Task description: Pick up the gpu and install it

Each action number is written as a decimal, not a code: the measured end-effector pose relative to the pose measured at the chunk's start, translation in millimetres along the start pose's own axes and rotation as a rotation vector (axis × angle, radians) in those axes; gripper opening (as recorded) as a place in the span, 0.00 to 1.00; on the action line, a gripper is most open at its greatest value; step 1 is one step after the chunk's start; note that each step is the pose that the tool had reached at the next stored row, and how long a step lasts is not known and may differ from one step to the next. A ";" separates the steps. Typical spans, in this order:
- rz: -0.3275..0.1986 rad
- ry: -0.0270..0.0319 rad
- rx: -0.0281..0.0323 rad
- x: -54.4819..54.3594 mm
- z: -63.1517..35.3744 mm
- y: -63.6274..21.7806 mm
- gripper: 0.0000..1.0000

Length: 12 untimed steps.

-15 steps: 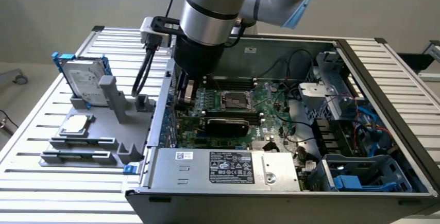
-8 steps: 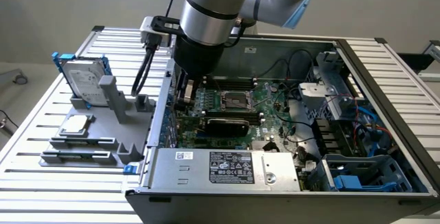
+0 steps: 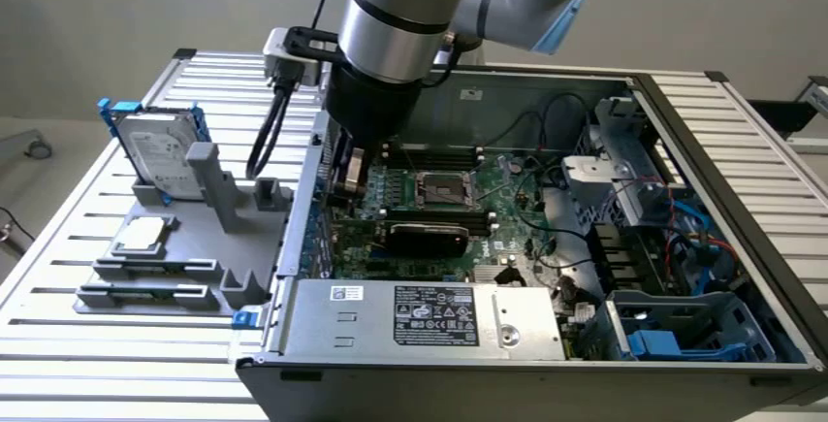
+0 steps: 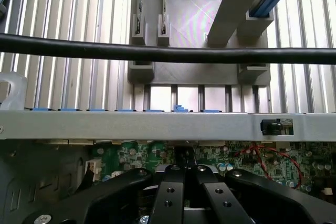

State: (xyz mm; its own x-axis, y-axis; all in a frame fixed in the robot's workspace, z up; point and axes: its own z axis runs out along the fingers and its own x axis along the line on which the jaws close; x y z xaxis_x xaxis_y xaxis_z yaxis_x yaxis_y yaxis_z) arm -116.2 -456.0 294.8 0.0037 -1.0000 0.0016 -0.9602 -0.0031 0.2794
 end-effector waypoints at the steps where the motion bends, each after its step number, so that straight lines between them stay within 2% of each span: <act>1: 0.000 0.0001 -0.0006 0.0 -0.2 0.1 0.11; 7: 0.001 0.0040 -0.0028 -0.1 -0.6 0.1 0.11; 12: 0.004 0.0118 -0.0032 -0.3 -0.2 0.0 0.11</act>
State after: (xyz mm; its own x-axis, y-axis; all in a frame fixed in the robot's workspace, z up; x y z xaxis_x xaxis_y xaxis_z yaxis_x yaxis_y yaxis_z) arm -116.1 -455.7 295.0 0.0036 -0.9999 0.0140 -0.9593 0.0005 0.2824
